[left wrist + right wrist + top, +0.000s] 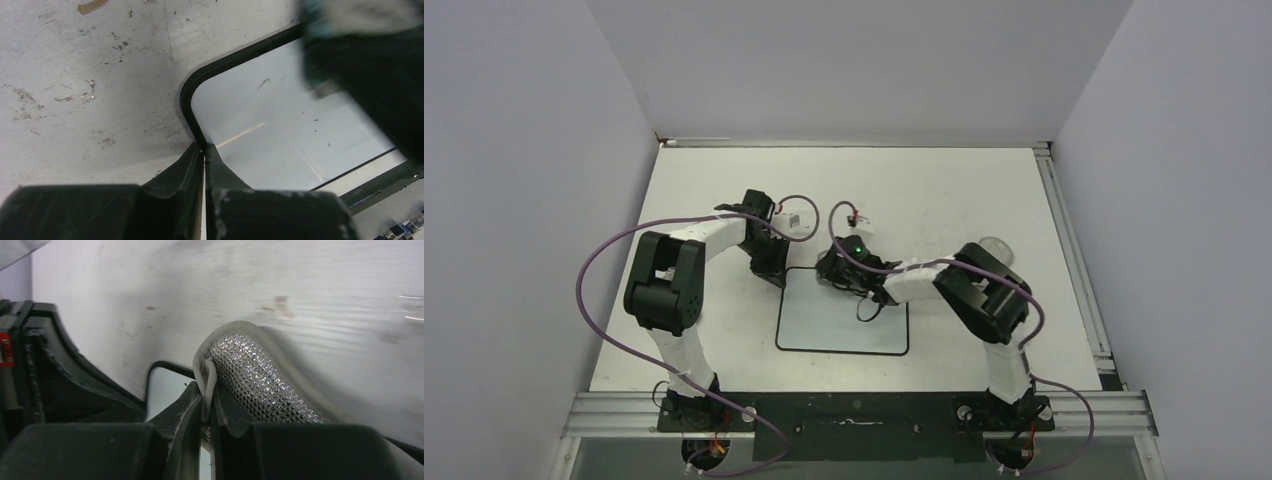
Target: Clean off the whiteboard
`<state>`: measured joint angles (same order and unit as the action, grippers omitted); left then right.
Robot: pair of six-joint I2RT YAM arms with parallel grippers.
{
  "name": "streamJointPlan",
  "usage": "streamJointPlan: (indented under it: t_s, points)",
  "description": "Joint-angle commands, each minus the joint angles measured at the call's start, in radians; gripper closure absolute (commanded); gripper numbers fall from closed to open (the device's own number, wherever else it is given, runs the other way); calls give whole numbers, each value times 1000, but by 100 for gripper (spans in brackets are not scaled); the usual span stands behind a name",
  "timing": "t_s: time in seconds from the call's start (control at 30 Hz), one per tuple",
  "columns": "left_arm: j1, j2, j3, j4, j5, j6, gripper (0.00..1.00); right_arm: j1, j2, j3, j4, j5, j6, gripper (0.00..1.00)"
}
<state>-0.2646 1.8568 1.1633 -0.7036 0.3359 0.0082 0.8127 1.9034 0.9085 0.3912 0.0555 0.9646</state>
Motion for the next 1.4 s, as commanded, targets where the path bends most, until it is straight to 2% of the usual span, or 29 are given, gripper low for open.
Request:
streamJointPlan:
  t_s: [0.0,0.1,0.17,0.3,0.47,0.63,0.7,0.83,0.93,1.03,1.1,1.2,1.37]
  points:
    - [-1,24,-33,23,-36,31,100,113,217,250,-33,-77,3,95]
    - [2,24,-34,26,-39,24,100,139,302,368,-69,-109,-9,95]
    - [7,21,-36,28,-44,20,100,140,279,334,-60,-113,-7,95]
    - [10,15,-40,32,-51,22,100,91,125,95,5,-102,6,95]
    - [8,5,-46,35,-52,22,100,-22,-173,-283,35,-73,-19,95]
    - [8,2,-42,39,-47,17,100,-35,-352,-397,-46,-32,-61,95]
    - [4,2,-45,42,-41,11,100,11,-338,-388,-44,-21,-57,95]
    - [-1,11,-53,48,-38,2,100,100,-156,-276,28,-29,-32,95]
    - [-15,23,-62,63,-52,-2,100,150,30,-102,94,-87,-3,95]
    - [-16,27,-50,51,-47,-28,100,196,175,125,52,-133,-24,95]
    - [-14,20,-47,45,-50,-27,100,212,225,202,37,-171,-29,95]
    - [-3,16,-38,37,-52,-16,100,210,191,133,45,-177,-17,95]
    - [1,15,-29,39,-61,-13,100,136,-43,-202,84,-129,5,95]
